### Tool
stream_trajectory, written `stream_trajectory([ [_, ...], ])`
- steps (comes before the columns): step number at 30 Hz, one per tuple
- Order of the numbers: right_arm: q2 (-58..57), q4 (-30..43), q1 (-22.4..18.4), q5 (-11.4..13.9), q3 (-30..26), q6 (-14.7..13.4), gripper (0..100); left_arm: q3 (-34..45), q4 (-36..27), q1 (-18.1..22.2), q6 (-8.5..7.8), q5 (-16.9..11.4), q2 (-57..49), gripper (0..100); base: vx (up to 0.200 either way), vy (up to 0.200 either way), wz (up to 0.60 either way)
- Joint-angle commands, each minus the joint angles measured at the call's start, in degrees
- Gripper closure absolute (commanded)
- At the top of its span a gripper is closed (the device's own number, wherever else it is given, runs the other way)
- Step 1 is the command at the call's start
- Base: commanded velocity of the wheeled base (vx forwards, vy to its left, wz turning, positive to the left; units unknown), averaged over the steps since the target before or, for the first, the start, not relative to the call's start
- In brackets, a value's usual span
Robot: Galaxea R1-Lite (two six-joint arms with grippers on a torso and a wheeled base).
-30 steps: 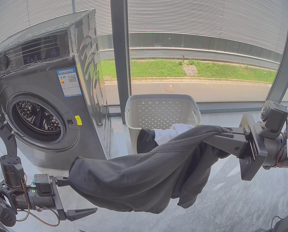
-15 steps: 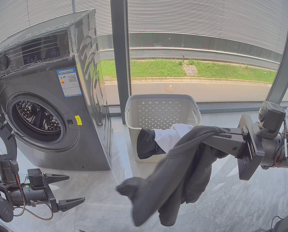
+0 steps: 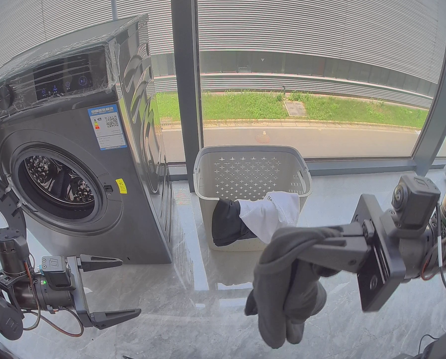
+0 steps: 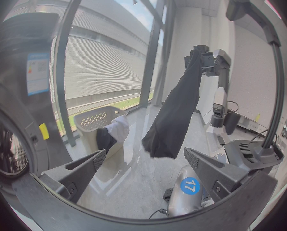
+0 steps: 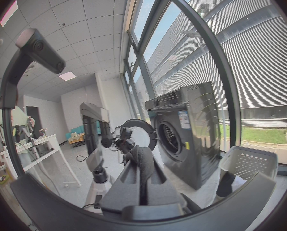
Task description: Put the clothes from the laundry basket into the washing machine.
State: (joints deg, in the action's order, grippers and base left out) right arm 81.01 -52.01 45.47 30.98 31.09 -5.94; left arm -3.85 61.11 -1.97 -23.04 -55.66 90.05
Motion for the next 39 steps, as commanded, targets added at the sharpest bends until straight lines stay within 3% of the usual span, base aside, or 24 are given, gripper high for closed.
stream_trajectory([
  [1,0.5,0.0,6.7,0.4,-0.1,0.2,100,-3.1,1.1,-6.9,-0.25,-2.0,-0.1,0,0.0,0.0,0.0],
  [8,-1.1,0.0,9.3,1.6,0.9,1.0,100,-4.4,1.2,-16.8,-0.25,-3.0,2.1,0,0.0,0.0,0.0],
  [16,-0.3,0.0,10.4,3.3,6.9,1.2,100,-4.6,1.0,-26.2,-0.25,-3.0,4.4,0,0.0,0.0,0.0],
  [25,0.4,0.0,10.5,3.3,9.9,1.2,100,-4.6,1.1,-26.9,-0.25,-3.0,7.8,0,0.0,0.0,0.0],
  [28,0.5,0.0,11.1,3.3,11.4,1.2,100,-6.3,1.2,-29.0,-0.25,-2.8,9.9,0,0.0,0.0,0.0],
  [39,0.6,0.1,11.1,3.4,11.5,1.2,100,-10.2,1.2,-29.1,-0.25,-2.7,14.2,0,0.0,0.0,0.0],
])
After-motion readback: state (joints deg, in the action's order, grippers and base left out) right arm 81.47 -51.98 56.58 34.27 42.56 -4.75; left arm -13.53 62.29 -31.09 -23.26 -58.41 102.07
